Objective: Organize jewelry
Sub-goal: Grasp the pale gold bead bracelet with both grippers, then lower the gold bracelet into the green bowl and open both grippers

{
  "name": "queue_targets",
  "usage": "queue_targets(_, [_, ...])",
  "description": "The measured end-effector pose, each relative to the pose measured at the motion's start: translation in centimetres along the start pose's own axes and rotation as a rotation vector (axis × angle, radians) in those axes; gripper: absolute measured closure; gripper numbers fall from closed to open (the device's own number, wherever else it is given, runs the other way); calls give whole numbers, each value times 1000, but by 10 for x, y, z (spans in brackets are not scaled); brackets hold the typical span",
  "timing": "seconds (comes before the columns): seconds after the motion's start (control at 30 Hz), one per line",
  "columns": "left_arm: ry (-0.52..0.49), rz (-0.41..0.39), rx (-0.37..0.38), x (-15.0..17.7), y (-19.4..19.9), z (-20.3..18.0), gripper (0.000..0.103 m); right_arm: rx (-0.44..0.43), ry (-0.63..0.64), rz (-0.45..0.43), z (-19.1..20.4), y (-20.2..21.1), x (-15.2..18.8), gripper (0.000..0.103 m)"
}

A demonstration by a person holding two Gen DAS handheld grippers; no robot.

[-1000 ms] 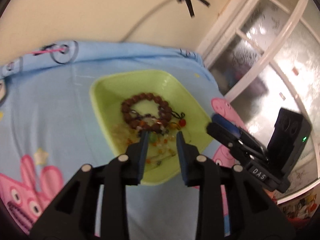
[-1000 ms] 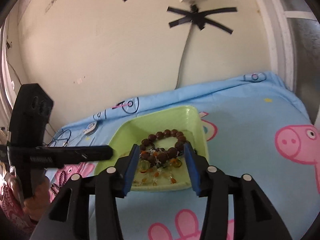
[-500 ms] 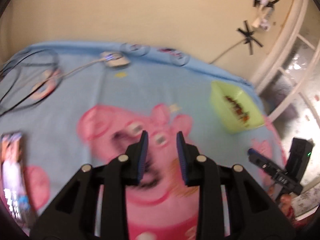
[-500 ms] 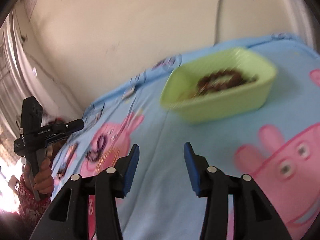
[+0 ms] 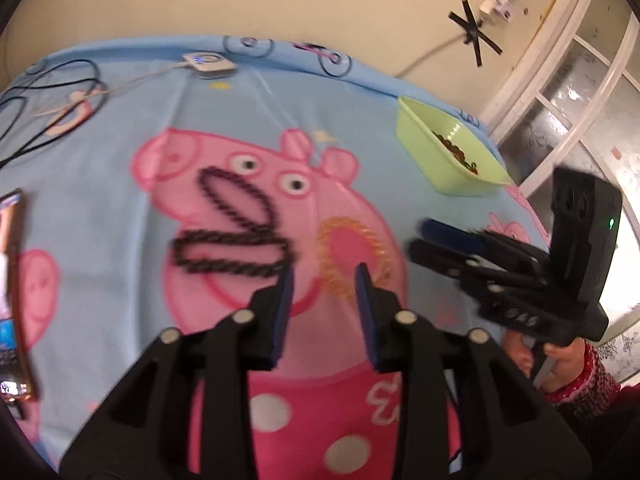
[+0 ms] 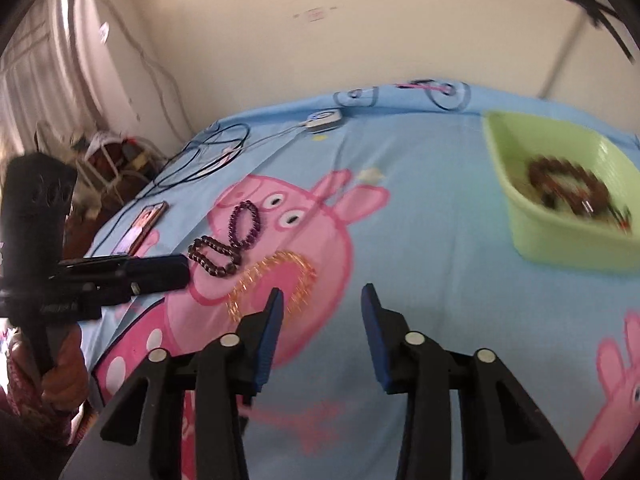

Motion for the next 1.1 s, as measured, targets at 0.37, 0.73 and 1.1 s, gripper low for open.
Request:
queue_targets(0.37, [8, 46, -120, 3, -32, 0, 94, 63, 176, 127, 12, -41, -15, 103])
queue_targets(0.73, [-93, 150, 69, -2, -63, -74, 96, 37, -72, 7, -46, 32, 38, 103])
queue_targets(1.1, [-247, 38, 66, -97, -57, -147, 96, 130, -111, -233, -102, 106, -11, 103])
Point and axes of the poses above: each gripper's, at about its wrist camera, not at the fingertips, and y roughly against the way its jaws point, z to its left, x to its underside, the point moved 8 cm from there along -y, roughly the way its jaws point, and after that the axes turned 10 degrees about z, right-handed, at the moved point
